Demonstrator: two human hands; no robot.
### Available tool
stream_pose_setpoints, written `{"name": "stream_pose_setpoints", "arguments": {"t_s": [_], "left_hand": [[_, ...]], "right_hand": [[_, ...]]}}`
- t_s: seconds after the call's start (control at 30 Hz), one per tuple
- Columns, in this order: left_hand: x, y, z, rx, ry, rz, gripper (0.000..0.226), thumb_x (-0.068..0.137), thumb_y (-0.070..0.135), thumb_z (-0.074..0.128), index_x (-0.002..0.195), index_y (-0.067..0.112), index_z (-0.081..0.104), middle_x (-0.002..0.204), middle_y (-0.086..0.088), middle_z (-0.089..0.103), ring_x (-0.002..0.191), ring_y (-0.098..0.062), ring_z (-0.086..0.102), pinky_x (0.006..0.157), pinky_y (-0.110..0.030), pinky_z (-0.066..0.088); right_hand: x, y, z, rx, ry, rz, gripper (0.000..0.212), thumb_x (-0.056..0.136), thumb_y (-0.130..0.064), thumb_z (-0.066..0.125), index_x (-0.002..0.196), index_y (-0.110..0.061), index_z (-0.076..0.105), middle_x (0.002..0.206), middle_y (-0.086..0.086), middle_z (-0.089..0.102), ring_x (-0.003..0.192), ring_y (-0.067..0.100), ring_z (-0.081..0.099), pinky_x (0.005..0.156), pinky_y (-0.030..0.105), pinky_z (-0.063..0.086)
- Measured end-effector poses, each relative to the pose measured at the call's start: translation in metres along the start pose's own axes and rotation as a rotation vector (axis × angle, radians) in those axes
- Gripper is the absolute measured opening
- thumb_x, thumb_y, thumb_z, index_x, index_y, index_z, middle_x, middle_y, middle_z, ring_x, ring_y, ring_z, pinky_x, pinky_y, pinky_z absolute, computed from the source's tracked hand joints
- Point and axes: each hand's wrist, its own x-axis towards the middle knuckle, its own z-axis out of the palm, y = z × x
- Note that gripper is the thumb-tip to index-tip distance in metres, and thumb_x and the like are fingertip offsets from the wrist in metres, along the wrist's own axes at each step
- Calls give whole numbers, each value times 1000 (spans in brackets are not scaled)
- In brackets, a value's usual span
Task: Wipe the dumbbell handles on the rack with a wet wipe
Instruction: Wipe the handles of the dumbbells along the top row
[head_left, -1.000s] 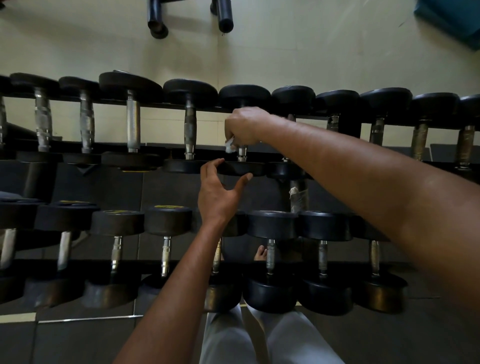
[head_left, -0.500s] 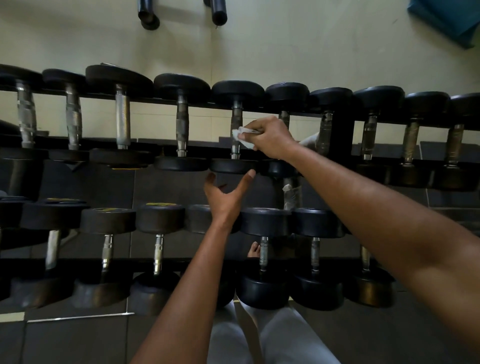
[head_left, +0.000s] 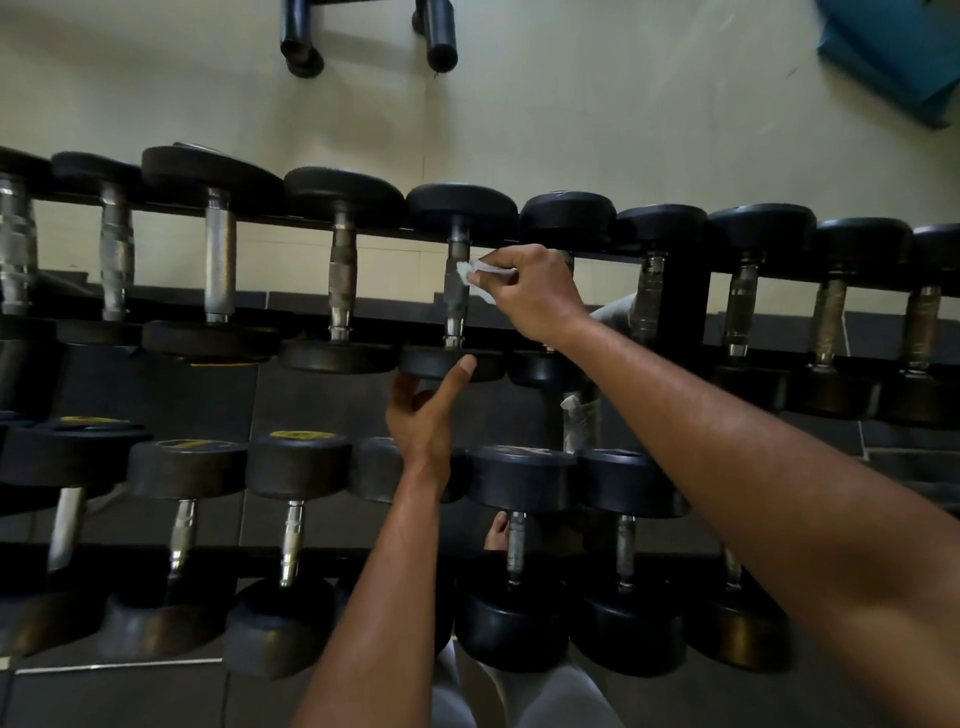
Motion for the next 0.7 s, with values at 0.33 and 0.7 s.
{"name": "stream_pose_setpoints", "arguments": {"t_s": [0.33,0.7], "left_hand": [[-2,8,-7,105,-132,-75,102,61,67,98,136,5,66,126,-17,72,123,-32,68,103,-47,59],[-41,31,-12,572,133,256,65,73,73,86,98,18,60,92,1,64,82,-14,61,74,-32,54]], "right_hand": [[5,-15,0,-226,141,-196,15,102,-29,68,106,-21,80,100,-4,75,88,17,69,77,40,58],[10,-28,6,-333,251,-173,24,106,-30,58,101,-21,80,92,-2,72,79,25,69,67,36,54]]}}
